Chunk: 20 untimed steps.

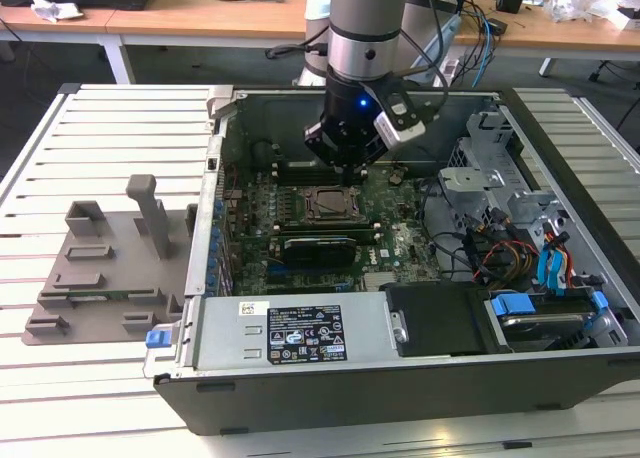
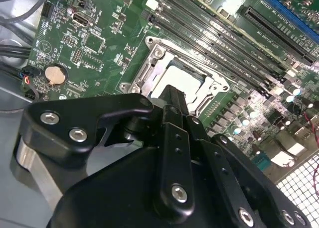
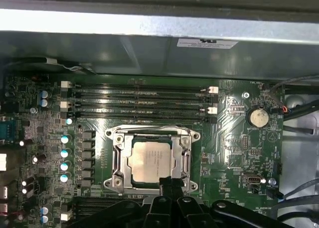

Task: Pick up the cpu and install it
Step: 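Install the first cpu locking lever, then install the second cpu locking lever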

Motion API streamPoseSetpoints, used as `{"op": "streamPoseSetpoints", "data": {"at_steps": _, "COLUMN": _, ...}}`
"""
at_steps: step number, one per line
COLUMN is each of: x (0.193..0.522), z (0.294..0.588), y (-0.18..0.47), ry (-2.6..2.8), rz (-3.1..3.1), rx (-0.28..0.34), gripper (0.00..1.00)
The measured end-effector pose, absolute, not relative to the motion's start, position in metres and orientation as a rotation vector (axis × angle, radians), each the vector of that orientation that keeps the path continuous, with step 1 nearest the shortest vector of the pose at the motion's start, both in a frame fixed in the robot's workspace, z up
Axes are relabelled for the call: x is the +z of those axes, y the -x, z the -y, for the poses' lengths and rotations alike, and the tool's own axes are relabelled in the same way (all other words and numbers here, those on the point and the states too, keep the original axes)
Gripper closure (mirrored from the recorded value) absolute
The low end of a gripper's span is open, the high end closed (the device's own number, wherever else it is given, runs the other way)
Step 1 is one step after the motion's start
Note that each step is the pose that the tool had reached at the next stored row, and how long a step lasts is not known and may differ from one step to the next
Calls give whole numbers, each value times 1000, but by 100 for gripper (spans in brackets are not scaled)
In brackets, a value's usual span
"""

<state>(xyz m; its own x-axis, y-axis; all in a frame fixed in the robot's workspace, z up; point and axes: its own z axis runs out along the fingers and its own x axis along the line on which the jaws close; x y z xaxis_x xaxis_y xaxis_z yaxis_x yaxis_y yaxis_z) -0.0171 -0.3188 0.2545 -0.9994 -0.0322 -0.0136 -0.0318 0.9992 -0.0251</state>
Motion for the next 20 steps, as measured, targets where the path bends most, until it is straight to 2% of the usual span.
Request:
{"op": "streamPoseSetpoints", "data": {"at_steps": 12, "x": 257, "z": 319, "y": 17, "ry": 50, "rz": -3127, "rx": -42, "gripper": 89}}
{"op": "streamPoseSetpoints", "data": {"at_steps": 20, "x": 256, "z": 333, "y": 17, "ry": 50, "rz": -3127, "rx": -42, "gripper": 89}}
